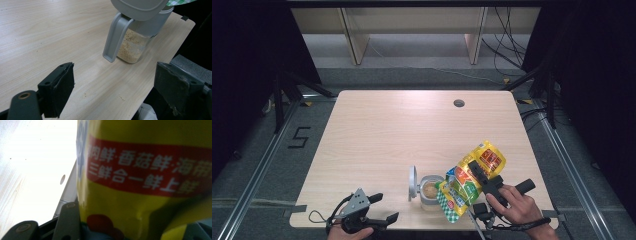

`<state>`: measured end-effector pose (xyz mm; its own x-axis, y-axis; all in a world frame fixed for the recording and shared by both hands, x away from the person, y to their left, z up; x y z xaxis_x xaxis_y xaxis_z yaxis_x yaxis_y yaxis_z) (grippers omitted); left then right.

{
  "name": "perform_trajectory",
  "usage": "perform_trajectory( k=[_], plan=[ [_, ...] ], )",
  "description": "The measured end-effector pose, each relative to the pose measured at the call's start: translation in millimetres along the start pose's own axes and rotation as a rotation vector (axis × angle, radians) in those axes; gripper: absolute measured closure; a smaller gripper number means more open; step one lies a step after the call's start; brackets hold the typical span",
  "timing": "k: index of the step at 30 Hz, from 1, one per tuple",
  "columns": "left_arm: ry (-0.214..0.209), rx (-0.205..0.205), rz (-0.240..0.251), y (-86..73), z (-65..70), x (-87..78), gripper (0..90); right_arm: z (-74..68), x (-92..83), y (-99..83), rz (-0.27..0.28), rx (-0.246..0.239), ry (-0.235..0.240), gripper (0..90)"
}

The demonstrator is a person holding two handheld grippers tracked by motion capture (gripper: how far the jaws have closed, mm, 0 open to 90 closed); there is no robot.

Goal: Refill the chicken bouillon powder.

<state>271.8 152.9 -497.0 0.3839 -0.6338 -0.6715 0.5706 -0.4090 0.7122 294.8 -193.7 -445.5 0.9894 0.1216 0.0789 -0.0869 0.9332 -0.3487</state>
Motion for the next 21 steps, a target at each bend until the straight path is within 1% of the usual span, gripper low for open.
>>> perform_trajectory(
  k=[1,3,4,5,6,8,10,11,13,15,18,19,21],
  plan=[
    [-0.002,-0.006,0.005,0.3,0.4,0.4,16.0,0.3,0.2,0.1,0.001,-0.001,-0.001,54.3],
    [0.000,0.001,0.000,0.0,0.1,0.0,15.9,0.3,0.1,0.0,-0.001,0.002,0.000,54.3],
    [0.006,0.000,-0.002,0.0,0.2,-0.3,15.9,0.6,0.2,0.0,0.001,-0.002,-0.002,54.3],
    [-0.001,-0.001,0.001,0.1,-0.1,0.0,16.0,0.1,0.0,-0.3,-0.001,0.006,0.000,54.3],
    [0.002,-0.006,0.001,0.0,0.1,-0.1,16.0,0.2,0.2,-0.2,-0.002,0.003,0.000,54.3],
    [0.000,0.000,0.000,-0.1,-0.1,-0.1,16.0,0.1,0.1,-0.3,-0.001,0.004,0.000,54.3],
    [-0.002,-0.012,0.009,0.2,0.5,0.8,15.9,-1.0,0.4,-0.5,-0.004,0.016,0.006,54.3],
    [-0.003,-0.007,0.004,0.1,0.4,0.4,16.0,0.0,0.5,-0.3,0.000,0.007,0.001,54.4],
    [0.002,0.000,-0.001,0.0,0.0,-0.2,16.0,-0.2,0.6,-0.6,0.000,0.011,0.003,54.4],
    [0.004,-0.012,0.004,0.1,0.6,-0.1,15.9,-0.5,0.8,-0.9,0.001,0.013,0.004,54.3],
    [0.003,-0.009,0.005,0.2,0.6,0.0,16.0,0.4,0.5,-1.5,0.005,0.019,0.002,54.4],
    [0.003,-0.009,0.005,0.2,0.6,0.0,16.0,2.5,1.5,-1.1,0.014,0.001,-0.006,54.4],
    [0.000,0.000,0.000,0.0,0.0,0.0,16.0,2.3,1.2,-2.0,0.009,0.002,-0.006,54.4]
  ],
)
Point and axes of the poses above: each handheld gripper's, and its own axes: x roughly forward along the jaws, y roughly out of its top, z roughly to its right, the point moved 2 cm from there along x, roughly forward along the jaws, and after that the axes turned 15 degrees about -z, right-handed, at the moved point
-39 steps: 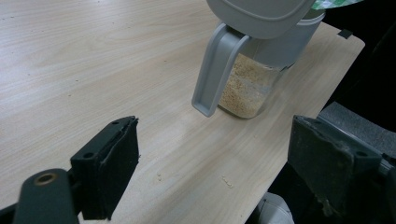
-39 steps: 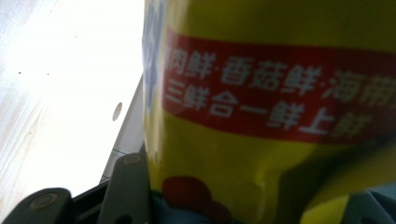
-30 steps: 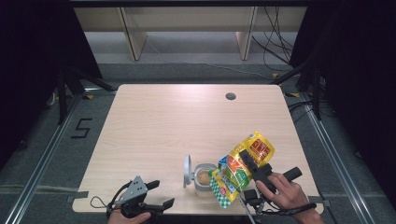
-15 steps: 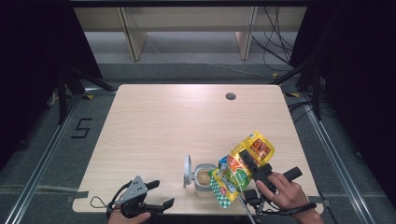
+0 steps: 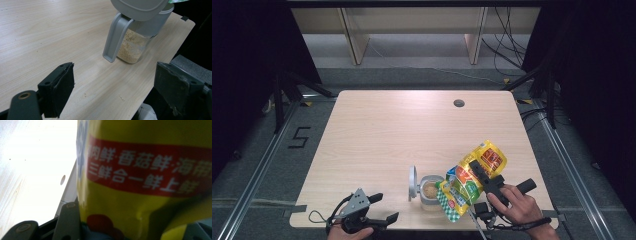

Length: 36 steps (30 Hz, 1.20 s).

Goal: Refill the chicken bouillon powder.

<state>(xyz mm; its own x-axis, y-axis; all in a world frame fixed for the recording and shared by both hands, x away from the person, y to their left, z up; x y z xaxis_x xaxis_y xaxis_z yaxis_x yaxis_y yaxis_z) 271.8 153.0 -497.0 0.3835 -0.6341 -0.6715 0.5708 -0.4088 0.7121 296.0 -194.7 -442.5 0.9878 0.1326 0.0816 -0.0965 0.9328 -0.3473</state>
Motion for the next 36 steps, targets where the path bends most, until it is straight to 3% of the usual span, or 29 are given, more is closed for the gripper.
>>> perform_trajectory(
  k=[1,4,8,9,11,17,36],
  plan=[
    [0.000,-0.001,0.001,0.1,0.0,0.1,16.0,-2.4,-0.1,-0.8,-0.006,0.026,0.009,54.4],
    [0.000,-0.005,0.001,-0.1,0.0,0.1,16.0,-0.7,0.1,-0.2,0.000,0.002,0.001,54.4],
    [-0.004,-0.005,0.006,0.1,0.5,0.9,16.0,-5.1,-0.1,2.1,-0.008,0.004,0.011,54.8],
    [0.001,0.003,-0.001,-0.1,0.1,0.0,16.0,-11.3,-2.2,0.0,-0.037,0.052,0.064,54.8],
    [-0.003,-0.012,0.009,0.3,0.3,0.7,16.0,-9.2,-2.2,0.0,-0.040,0.053,0.048,54.8],
    [-0.003,0.003,0.000,0.1,-0.1,0.4,15.9,-10.8,-1.1,-0.4,-0.042,0.054,0.053,55.1],
    [-0.002,-0.008,0.005,0.0,0.1,0.5,16.0,-8.9,-1.9,-0.1,-0.045,0.053,0.047,55.4]
  ],
)
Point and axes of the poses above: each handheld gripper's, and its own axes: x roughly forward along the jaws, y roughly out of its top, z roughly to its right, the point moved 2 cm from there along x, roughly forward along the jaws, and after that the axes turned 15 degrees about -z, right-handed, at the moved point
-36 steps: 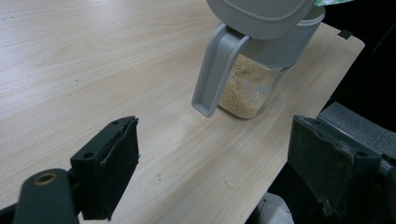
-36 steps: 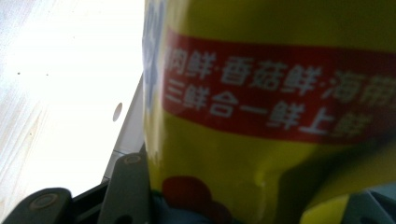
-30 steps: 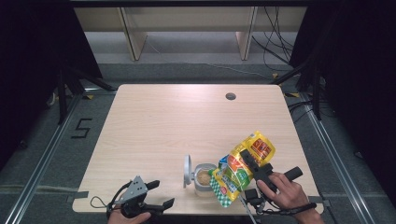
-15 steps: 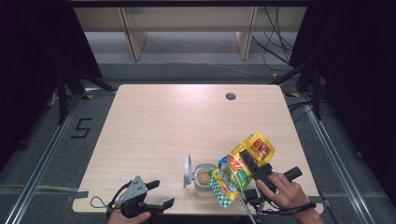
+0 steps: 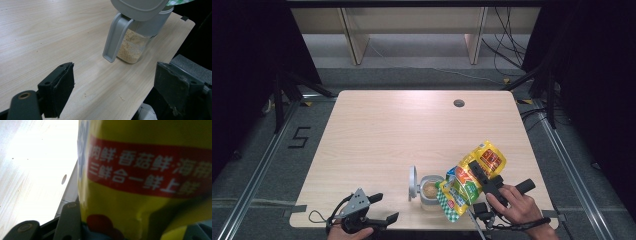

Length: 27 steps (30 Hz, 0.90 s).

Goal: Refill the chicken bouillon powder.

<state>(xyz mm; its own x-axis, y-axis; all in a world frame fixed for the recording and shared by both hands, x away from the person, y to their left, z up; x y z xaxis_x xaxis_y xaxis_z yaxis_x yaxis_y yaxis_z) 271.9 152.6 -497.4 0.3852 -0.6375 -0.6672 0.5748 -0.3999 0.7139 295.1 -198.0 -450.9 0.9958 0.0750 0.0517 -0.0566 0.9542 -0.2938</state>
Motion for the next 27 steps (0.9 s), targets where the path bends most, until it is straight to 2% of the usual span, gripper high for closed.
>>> perform_trajectory(
  k=[4,5,6,8,9,10,16,20,21,22,24,25,26,27],
  plan=[
    [0.002,0.008,-0.004,0.1,0.1,-0.4,16.0,-1.1,0.2,-0.1,-0.001,-0.003,0.007,55.4],
    [0.007,0.008,-0.006,0.2,0.1,-0.8,16.0,4.5,2.6,1.6,0.039,-0.056,-0.029,55.5],
    [0.007,0.006,-0.007,0.2,0.1,-0.9,16.0,5.7,3.1,2.5,0.046,-0.059,-0.043,55.5],
    [-0.003,0.001,0.000,0.1,0.1,0.3,16.0,5.3,2.1,2.0,0.039,-0.052,-0.033,55.5],
    [-0.003,0.002,0.000,0.0,0.0,0.5,15.9,-0.6,-0.1,-0.5,0.005,-0.013,0.014,55.5],
    [-0.003,0.002,0.001,0.1,-0.1,0.4,16.0,-0.4,0.2,-0.2,0.001,0.002,0.007,55.5],
    [0.004,0.003,-0.006,-0.2,0.0,-0.6,16.0,-1.0,1.4,-1.5,0.003,0.014,0.024,55.5],
    [0.005,-0.001,0.000,0.2,0.7,-0.6,16.0,-3.1,3.3,-2.6,0.012,0.040,0.059,55.5],
    [0.003,0.001,0.001,0.1,0.5,-0.6,16.0,-2.2,3.2,-3.6,0.007,0.028,0.075,55.5],
    [0.005,0.000,0.000,0.2,0.6,-0.7,16.0,-2.8,4.3,-4.1,0.018,0.045,0.070,55.5],
    [0.005,-0.002,0.000,0.1,0.5,-0.7,15.9,-3.1,4.2,-4.9,0.010,0.064,0.100,55.5],
    [0.005,0.000,0.000,0.0,0.6,-0.7,16.0,-7.6,3.8,-4.5,0.004,0.142,0.113,55.5],
    [0.000,0.002,0.001,0.1,0.4,-0.6,15.9,-5.2,5.2,-6.2,0.018,0.085,0.126,55.5],
    [-0.002,-0.001,0.002,0.1,0.6,-0.6,16.0,-7.5,5.8,-6.0,0.019,0.151,0.123,55.5]
  ],
)
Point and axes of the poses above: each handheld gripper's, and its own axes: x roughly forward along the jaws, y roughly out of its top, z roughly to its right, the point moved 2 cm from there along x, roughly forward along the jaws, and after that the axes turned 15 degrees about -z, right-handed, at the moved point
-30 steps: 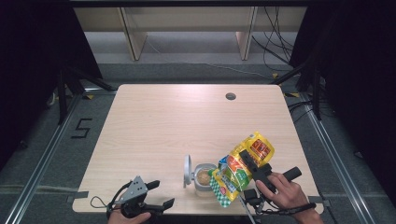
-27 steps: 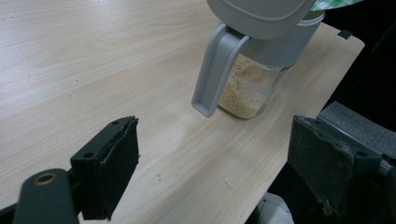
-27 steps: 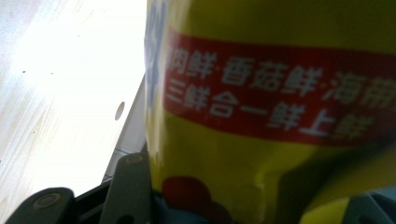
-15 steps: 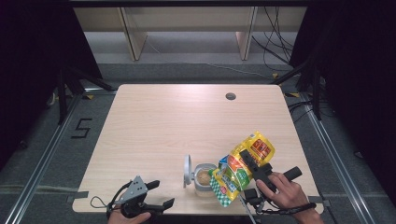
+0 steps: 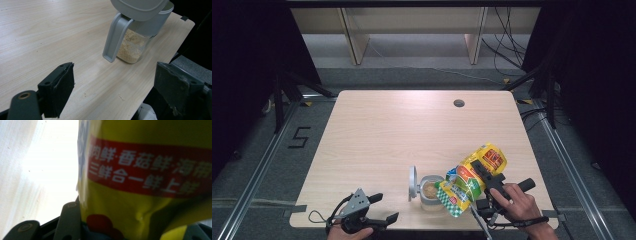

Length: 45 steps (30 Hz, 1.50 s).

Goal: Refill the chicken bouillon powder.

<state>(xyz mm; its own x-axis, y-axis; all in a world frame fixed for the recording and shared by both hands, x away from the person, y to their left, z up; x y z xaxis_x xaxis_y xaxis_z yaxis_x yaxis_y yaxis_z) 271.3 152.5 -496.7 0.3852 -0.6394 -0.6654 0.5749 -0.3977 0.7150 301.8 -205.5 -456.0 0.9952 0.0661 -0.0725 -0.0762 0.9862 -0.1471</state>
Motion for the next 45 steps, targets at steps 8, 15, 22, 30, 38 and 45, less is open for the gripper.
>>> perform_trajectory(
  k=[8,15,22,30,38,45],
  plan=[
    [0.001,0.003,-0.003,-0.4,-0.6,0.4,16.0,8.7,8.5,-0.4,0.094,-0.044,0.051,55.7],
    [-0.005,0.001,-0.002,-0.3,-0.2,1.5,16.0,1.2,15.6,-11.6,0.125,0.218,0.197,56.0],
    [-0.005,0.002,-0.002,-0.3,-0.2,1.3,15.9,-7.4,21.6,-19.2,0.162,0.384,0.343,56.5],
    [0.003,0.011,-0.008,-0.2,-0.6,0.1,16.0,-11.8,27.4,-23.7,0.210,0.461,0.415,57.0],
    [0.002,0.011,-0.007,-0.2,-0.5,0.2,16.0,-15.3,33.3,-29.2,0.255,0.540,0.495,57.8],
    [0.000,0.011,-0.007,-0.1,-0.2,0.2,16.0,-21.0,36.7,-32.0,0.280,0.633,0.560,59.4]
  ],
)
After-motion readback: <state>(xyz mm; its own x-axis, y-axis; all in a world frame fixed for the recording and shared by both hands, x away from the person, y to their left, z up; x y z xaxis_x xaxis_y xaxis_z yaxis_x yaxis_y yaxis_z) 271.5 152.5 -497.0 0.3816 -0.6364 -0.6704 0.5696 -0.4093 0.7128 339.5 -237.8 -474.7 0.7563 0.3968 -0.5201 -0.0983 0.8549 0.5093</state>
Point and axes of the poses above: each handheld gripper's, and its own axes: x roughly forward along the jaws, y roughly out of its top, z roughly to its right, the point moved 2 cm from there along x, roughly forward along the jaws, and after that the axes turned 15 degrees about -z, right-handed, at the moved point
